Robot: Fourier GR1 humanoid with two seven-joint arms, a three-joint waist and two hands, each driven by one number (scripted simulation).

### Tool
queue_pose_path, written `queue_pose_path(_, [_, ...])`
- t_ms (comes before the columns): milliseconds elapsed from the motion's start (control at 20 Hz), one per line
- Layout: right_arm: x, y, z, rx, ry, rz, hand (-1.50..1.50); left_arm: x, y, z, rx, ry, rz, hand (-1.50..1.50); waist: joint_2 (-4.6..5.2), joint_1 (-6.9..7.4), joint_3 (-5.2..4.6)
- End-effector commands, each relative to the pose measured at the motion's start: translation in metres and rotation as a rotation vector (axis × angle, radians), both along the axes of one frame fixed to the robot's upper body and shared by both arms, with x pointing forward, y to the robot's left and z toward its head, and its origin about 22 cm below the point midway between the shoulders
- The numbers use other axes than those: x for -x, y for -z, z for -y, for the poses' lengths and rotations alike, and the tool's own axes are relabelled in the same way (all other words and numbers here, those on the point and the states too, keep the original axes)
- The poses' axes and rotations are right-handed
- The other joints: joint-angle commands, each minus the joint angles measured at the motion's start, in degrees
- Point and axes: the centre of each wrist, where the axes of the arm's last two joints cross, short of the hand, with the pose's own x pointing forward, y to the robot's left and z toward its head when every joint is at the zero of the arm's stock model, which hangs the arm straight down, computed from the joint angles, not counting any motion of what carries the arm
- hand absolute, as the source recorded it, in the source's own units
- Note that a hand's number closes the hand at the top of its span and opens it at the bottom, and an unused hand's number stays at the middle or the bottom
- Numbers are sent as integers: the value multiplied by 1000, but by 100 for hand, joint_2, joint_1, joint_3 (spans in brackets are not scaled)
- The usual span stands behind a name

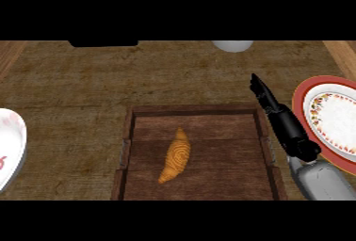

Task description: Pick the croissant from the tray and place it in the plate

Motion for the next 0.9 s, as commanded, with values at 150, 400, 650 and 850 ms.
queue_pose_path(150, [-18,-64,-14,39,241,134,150,26,83,64,339,181,-289,0,11,-17,-183])
queue_pose_path(400, [-28,-77,46,348,634,223,150,45,123,111,554,281,-447,0,-81,-473,-251])
queue_pose_path(650, [11,-65,-16,218,720,272,-150,62,125,122,622,362,-456,0,-56,-161,-163])
queue_pose_path(850, [40,-79,-47,293,692,258,-150,68,127,122,615,367,-468,0,-20,-134,-165])
